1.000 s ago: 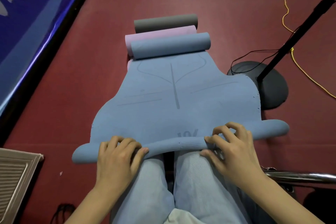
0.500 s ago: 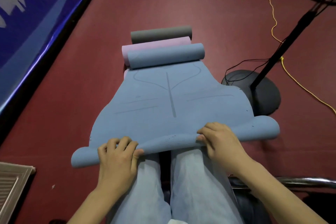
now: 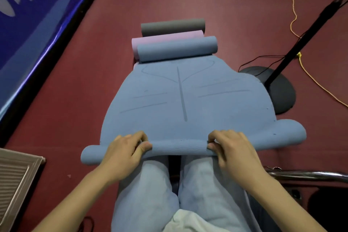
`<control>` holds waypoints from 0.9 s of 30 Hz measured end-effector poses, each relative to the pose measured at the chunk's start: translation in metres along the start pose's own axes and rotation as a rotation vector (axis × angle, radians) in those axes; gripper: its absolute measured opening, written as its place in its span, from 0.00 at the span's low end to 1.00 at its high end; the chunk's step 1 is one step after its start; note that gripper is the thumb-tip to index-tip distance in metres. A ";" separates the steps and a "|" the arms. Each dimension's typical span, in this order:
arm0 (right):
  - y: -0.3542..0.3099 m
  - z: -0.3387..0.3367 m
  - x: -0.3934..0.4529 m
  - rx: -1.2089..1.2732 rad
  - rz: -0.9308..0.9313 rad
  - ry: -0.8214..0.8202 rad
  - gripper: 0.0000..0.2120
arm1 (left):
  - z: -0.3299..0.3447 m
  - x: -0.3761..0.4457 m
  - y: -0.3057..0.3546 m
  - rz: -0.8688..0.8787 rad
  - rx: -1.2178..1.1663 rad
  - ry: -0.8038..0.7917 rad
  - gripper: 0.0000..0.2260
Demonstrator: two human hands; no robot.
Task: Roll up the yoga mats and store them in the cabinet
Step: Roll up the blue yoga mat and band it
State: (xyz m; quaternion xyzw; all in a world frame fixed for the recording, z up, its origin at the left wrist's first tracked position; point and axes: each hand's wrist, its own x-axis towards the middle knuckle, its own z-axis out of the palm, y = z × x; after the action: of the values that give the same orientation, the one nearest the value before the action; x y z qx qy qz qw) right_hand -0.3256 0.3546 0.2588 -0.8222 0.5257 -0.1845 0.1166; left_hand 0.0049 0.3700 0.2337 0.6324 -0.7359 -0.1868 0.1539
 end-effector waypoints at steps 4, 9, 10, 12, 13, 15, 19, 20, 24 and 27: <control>0.003 0.002 0.001 -0.093 -0.002 0.046 0.10 | 0.007 0.000 0.000 -0.006 0.011 0.073 0.14; 0.008 -0.002 -0.004 -0.109 -0.039 0.020 0.16 | 0.008 0.006 0.011 -0.037 0.072 0.168 0.15; 0.006 -0.002 -0.002 -0.102 -0.033 0.025 0.16 | 0.009 0.007 0.012 -0.050 0.074 0.166 0.16; 0.004 0.000 0.004 -0.080 -0.018 0.023 0.15 | 0.007 0.009 0.015 -0.034 0.110 0.162 0.17; 0.002 0.000 0.007 -0.077 -0.014 0.015 0.14 | 0.006 0.010 0.017 0.003 0.156 0.179 0.18; 0.002 0.002 0.010 -0.079 -0.010 0.012 0.14 | 0.004 0.012 0.022 0.086 0.263 0.233 0.19; 0.002 0.005 0.006 -0.092 0.014 0.066 0.11 | -0.003 0.004 0.038 0.163 0.396 0.243 0.25; 0.001 0.006 0.005 -0.106 0.021 0.087 0.10 | -0.003 0.000 0.043 0.164 0.433 0.227 0.27; 0.002 0.011 0.010 -0.171 0.042 0.156 0.04 | 0.004 -0.005 0.046 0.084 0.509 0.167 0.28; 0.006 0.012 0.013 -0.196 0.026 0.119 0.10 | 0.009 -0.001 0.035 0.054 0.403 0.235 0.24</control>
State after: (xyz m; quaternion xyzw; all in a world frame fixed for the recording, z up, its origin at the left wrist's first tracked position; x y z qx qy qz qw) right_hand -0.3203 0.3399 0.2481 -0.8103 0.5578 -0.1794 0.0067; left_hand -0.0293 0.3767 0.2426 0.6479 -0.7518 0.0429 0.1143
